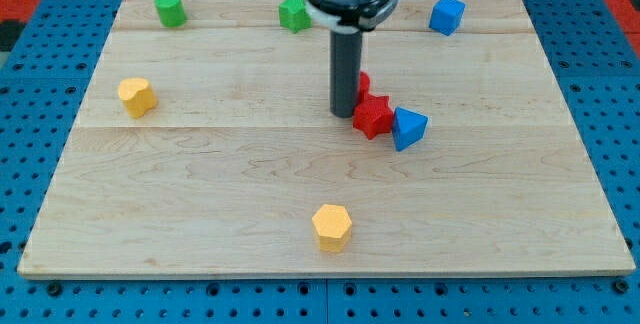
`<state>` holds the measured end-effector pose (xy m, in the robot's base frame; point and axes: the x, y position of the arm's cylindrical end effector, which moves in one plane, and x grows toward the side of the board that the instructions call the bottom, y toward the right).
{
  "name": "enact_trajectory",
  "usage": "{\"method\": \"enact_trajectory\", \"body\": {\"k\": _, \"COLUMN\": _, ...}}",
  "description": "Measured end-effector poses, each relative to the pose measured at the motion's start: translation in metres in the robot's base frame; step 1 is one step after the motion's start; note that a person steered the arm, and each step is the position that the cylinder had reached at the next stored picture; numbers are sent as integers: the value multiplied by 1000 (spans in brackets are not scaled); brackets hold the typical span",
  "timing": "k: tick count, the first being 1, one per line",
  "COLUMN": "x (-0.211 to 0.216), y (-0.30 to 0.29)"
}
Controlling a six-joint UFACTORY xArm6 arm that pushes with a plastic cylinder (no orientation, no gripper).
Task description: Place the red circle vertically to the bottom of the blue cube
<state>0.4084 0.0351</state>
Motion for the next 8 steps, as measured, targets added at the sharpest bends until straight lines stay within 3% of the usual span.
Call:
{"method": "enact_trajectory", "body": {"k": 2, "x": -15, "y": -63}}
{"method": "enact_trajectory", "body": {"k": 4, "x": -41, "y": 17}}
{"method": "enact_trajectory", "body": {"k": 6, "x": -45, "y": 25}}
{"method": "enact_trajectory", "body": {"k": 8, "x": -35, "y": 111}}
